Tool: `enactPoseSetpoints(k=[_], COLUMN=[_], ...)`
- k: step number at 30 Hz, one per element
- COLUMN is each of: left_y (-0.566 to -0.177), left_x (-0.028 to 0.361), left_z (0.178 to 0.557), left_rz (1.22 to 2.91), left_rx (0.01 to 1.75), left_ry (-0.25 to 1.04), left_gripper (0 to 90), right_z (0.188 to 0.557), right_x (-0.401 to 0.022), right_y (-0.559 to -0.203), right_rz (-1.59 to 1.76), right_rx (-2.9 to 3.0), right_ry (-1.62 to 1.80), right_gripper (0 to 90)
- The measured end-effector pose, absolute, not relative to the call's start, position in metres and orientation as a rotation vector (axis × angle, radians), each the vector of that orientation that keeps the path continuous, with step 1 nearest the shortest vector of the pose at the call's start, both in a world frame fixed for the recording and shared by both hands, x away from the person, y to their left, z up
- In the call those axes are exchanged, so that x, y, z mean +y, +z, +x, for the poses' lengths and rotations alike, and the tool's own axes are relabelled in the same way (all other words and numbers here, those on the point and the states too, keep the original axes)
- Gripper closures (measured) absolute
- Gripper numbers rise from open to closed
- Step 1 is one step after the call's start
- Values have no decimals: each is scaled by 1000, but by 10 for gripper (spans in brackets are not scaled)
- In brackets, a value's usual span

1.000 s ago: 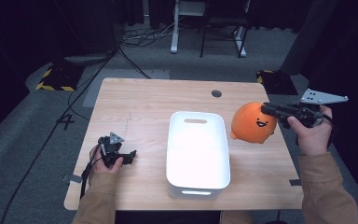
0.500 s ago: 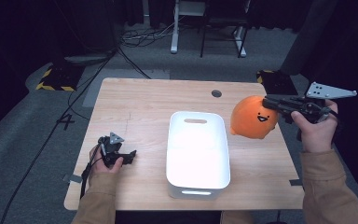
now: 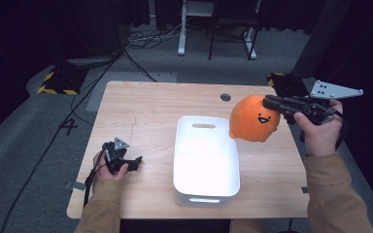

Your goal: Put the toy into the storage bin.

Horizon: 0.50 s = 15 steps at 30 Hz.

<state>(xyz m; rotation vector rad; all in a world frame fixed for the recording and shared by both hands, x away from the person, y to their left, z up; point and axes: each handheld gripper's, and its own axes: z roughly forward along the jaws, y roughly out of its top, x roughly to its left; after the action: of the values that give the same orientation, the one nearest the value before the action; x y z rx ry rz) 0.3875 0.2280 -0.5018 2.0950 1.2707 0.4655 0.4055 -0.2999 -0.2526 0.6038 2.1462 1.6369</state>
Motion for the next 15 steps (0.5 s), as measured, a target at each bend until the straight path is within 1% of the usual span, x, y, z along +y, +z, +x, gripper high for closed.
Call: enactPoseSetpoints(k=[15], left_y=[-502], left_x=[228], left_z=[387], left_rz=[2095], left_rx=[1271], left_ry=[465], left_gripper=[147], right_z=[415], right_x=[-246], right_y=[-249], right_rz=[508], right_rx=[2224], right_ry=[1644], right_gripper=[807])
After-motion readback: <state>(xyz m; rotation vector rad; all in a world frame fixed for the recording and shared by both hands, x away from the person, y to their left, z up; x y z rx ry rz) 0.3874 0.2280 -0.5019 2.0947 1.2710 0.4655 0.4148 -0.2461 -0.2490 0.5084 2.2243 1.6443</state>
